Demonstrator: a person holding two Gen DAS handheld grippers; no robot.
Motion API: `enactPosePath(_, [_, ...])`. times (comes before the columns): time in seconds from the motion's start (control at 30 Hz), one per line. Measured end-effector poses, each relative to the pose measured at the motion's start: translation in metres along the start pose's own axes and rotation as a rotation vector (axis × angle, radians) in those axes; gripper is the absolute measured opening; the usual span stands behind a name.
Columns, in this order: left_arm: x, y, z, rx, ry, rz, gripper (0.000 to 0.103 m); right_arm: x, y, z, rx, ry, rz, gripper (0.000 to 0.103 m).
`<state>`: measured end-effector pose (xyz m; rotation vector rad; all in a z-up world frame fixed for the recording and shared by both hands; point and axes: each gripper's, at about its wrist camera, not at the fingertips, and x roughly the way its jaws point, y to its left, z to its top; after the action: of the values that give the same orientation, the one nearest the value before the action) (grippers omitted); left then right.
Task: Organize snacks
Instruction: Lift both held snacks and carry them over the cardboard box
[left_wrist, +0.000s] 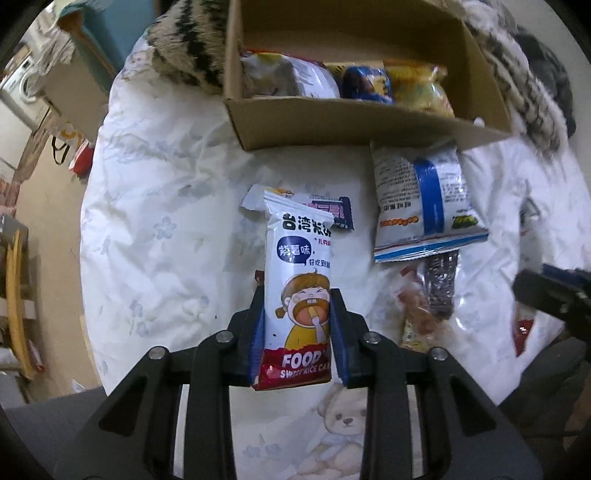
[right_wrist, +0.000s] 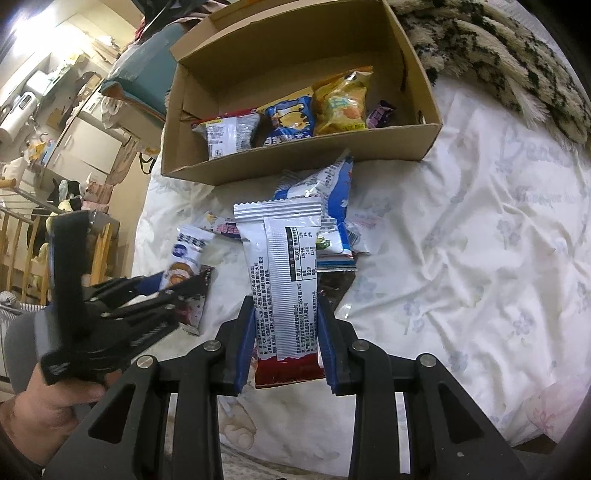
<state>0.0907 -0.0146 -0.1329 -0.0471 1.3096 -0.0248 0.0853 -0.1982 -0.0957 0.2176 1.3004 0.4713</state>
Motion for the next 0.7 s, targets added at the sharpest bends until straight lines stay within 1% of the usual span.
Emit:
enactPosePath(0.1, [-0.004, 0.008, -0.002, -0.033, -0.01, -0.023, 0.027, 0.001, 0.002, 0.0, -0.01, 0.002, -0.002, 0.033])
enactPosePath(0.27, [-0.011, 0.014, -0.001, -0.056, -0.039, -0.024, 0.027, 0.002, 0.006, 0.0, -0.018, 0.003, 0.001, 0.033])
enactPosePath(0.33, [-0.014, 0.011, -0.001, -0.061, -0.048, -0.025, 0.027, 0.0, 0.009, 0.0, -0.026, -0.003, 0.011, 0.033])
enactPosePath(0.47, [-0.017, 0.018, 0.002, -0.087, -0.071, -0.034, 0.027, -0.002, 0.013, 0.001, -0.044, -0.017, 0.023, 0.033])
enactPosePath(0.57, [-0.025, 0.023, 0.004, -0.108, -0.109, -0.033, 0.027, -0.006, 0.014, 0.002, -0.043, -0.031, 0.041, 0.033])
enactPosePath(0.7, [-0.036, 0.026, 0.005, -0.125, -0.161, -0.041, 0.027, -0.015, 0.019, 0.003, -0.066, -0.071, 0.066, 0.033])
